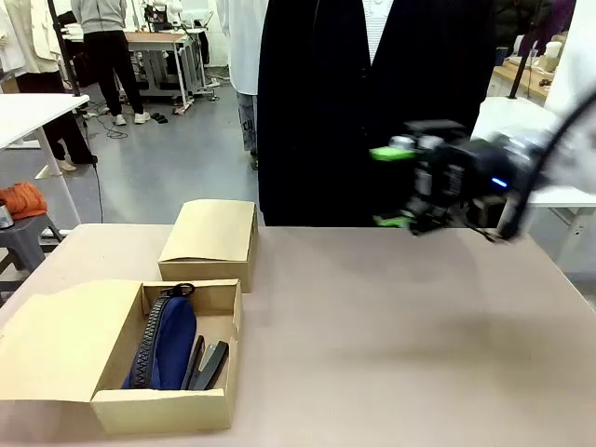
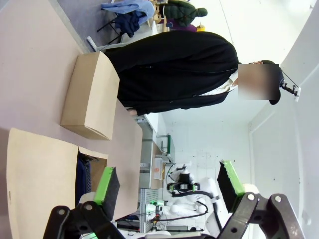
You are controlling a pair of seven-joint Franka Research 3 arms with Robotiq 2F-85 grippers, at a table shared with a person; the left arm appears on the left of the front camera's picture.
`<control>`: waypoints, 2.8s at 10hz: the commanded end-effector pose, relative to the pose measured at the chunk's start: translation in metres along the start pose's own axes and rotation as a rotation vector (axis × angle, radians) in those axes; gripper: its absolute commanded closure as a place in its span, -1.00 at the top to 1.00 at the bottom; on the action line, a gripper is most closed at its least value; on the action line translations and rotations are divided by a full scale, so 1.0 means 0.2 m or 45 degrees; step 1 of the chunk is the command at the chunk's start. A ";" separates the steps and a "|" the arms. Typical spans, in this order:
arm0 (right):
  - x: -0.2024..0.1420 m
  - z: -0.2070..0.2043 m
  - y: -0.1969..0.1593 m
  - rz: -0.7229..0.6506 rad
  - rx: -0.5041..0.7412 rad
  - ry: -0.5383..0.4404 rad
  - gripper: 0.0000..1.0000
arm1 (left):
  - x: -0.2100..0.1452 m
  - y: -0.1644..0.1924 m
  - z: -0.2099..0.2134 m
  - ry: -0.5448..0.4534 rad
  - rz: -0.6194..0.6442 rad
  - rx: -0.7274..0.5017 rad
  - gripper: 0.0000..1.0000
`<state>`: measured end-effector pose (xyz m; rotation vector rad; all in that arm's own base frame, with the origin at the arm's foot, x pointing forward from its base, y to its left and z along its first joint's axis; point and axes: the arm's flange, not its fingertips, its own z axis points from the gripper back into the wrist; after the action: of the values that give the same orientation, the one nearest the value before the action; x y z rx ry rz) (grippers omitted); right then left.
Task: Place items inside the box.
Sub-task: Pick up a Pencil pouch or Stapler and place it inside the Mailer Box closest to the robot, then close the lid of the Mailer Box closest to the robot.
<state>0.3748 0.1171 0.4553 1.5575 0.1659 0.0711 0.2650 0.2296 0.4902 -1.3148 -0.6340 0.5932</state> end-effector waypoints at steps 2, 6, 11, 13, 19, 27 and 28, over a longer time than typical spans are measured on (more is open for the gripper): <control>-0.36 0.58 -0.36 -0.001 0.234 -0.328 1.00 | 0.00 0.00 -0.01 -0.002 -0.017 -0.029 1.00; -0.70 0.64 -0.54 0.198 -0.038 -0.642 1.00 | 0.00 0.00 -0.01 -0.002 -0.017 -0.029 1.00; -0.38 1.05 -0.49 0.148 0.143 -0.597 1.00 | 0.00 0.00 -0.01 -0.002 -0.017 -0.029 1.00; -0.38 1.05 -0.49 0.148 0.143 -0.597 1.00 | 0.00 0.00 -0.01 -0.002 -0.017 -0.029 1.00; -0.38 1.05 -0.49 0.148 0.143 -0.597 1.00 | 0.00 0.00 -0.01 -0.002 -0.017 -0.029 1.00; -0.38 1.05 -0.49 0.148 0.143 -0.597 1.00 | -0.36 -0.05 -0.53 0.955 -1.139 -0.723 1.00; -0.38 1.05 -0.49 0.148 0.143 -0.597 1.00 | -0.37 0.01 -0.48 0.844 -1.414 -0.644 1.00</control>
<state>0.3244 -0.1009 0.3579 1.6315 -0.2910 -0.1953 0.2822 0.0833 0.4894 -1.3591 -0.5653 -0.6366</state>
